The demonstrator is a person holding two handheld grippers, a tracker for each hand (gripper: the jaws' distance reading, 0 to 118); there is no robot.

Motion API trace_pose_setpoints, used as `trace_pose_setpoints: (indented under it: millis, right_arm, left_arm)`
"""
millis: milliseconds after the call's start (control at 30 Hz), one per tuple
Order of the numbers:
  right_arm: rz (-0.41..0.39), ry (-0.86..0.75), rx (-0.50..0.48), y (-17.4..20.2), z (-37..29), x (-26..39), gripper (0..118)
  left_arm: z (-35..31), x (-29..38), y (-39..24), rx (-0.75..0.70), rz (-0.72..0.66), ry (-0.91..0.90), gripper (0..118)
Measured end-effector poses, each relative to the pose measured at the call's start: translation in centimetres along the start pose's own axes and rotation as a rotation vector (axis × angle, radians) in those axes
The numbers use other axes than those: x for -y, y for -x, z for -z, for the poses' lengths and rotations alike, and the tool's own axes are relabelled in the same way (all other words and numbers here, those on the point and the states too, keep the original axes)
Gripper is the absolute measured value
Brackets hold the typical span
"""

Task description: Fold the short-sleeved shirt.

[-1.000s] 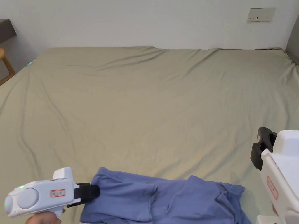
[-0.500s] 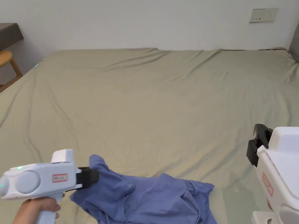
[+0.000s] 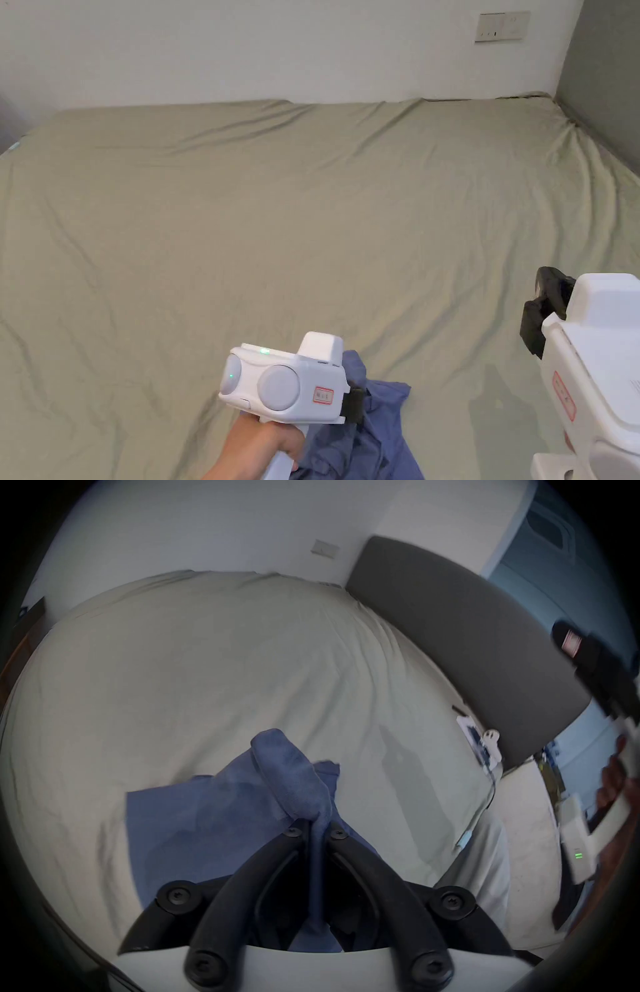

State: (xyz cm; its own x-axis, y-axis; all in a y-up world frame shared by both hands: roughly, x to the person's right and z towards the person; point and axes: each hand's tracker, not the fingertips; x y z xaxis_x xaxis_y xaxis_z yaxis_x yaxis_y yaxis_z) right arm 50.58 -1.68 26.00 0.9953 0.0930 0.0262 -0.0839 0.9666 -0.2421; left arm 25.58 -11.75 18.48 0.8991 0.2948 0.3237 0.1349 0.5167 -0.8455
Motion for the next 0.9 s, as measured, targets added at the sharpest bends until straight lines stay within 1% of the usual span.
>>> trace_pose_setpoints:
  millis: [67, 100, 133, 200, 233, 267, 333, 433, 467, 500, 533, 567, 600, 633, 667, 800, 867, 900]
  right_arm:
    - [0.004, 0.002, 0.011, -0.5, -0.1, 0.1, 3]
    - [0.004, 0.003, 0.016, -0.7, -0.2, 0.1, 3]
    - [0.003, 0.003, 0.021, -0.8, -0.2, 0.2, 3]
    - [0.004, 0.007, 0.027, -1.0, -0.2, 0.3, 3]
    - [0.005, 0.009, 0.029, -1.0, -0.1, 0.4, 3]
    - [0.007, 0.011, 0.029, -1.1, -0.1, 0.4, 3]
    - [0.009, 0.014, 0.03, -1.0, -0.1, 0.4, 3]
    - [0.01, 0.01, 0.025, -0.8, -0.1, 0.3, 3]
    - [0.009, 0.008, 0.023, -0.7, -0.1, 0.2, 3]
    - [0.01, 0.005, 0.02, -0.5, -0.1, 0.1, 3]
    - [0.011, 0.001, 0.016, -0.5, -0.1, 0.0, 3]
    - [0.012, -0.004, 0.013, -0.3, -0.2, -0.2, 3]
    - [0.012, -0.007, 0.01, -0.1, -0.2, -0.3, 3]
    - [0.011, -0.01, 0.008, -0.1, -0.2, -0.3, 3]
    - [0.01, -0.012, 0.006, 0.0, -0.2, -0.4, 3]
    - [0.006, -0.014, -0.002, 0.2, -0.1, -0.4, 3]
    - [0.007, -0.01, -0.003, 0.3, -0.1, -0.4, 3]
    - [0.008, -0.008, -0.005, 0.2, -0.1, -0.3, 3]
  left_arm:
    - [2.0, 0.4, -0.9, -0.057, 0.023, 0.036, 8]
    - [2.6, 0.7, -1.1, -0.042, 0.023, 0.024, 20]
    - [2.9, 0.9, -1.3, -0.031, 0.023, 0.025, 41]
    - [2.9, 1.0, -1.6, 0.001, -0.002, 0.025, 98]
    - [2.6, 1.1, -1.5, 0.026, -0.012, 0.013, 108]
    - [2.0, 1.1, -1.4, 0.056, -0.027, -0.021, 111]
    - [0.4, 0.8, -1.1, 0.083, -0.034, -0.086, 110]
    - [-2.7, 0.3, -0.3, 0.051, -0.042, -0.204, 109]
    - [-3.8, 0.2, 0.1, 0.027, -0.04, -0.261, 108]
    - [-5.0, 0.3, 0.2, -0.014, -0.029, -0.329, 101]
    - [-5.8, 0.5, 0.4, -0.044, -0.025, -0.384, 90]
    - [-6.7, 0.7, 0.8, -0.081, -0.012, -0.443, 74]
    - [-7.3, 1.0, 1.1, -0.115, -0.002, -0.488, 34]
    - [-7.5, 1.2, 1.3, -0.14, 0.002, -0.512, 3]
    - [-7.5, 1.3, 1.5, -0.162, 0.009, -0.518, 0]
    - [-6.7, 2.2, 2.8, -0.178, -0.003, -0.482, 0]
    - [-5.5, 3.0, 2.9, -0.256, 0.031, -0.451, 0]
    - [-4.4, 3.5, 2.2, -0.251, 0.054, -0.43, 0]
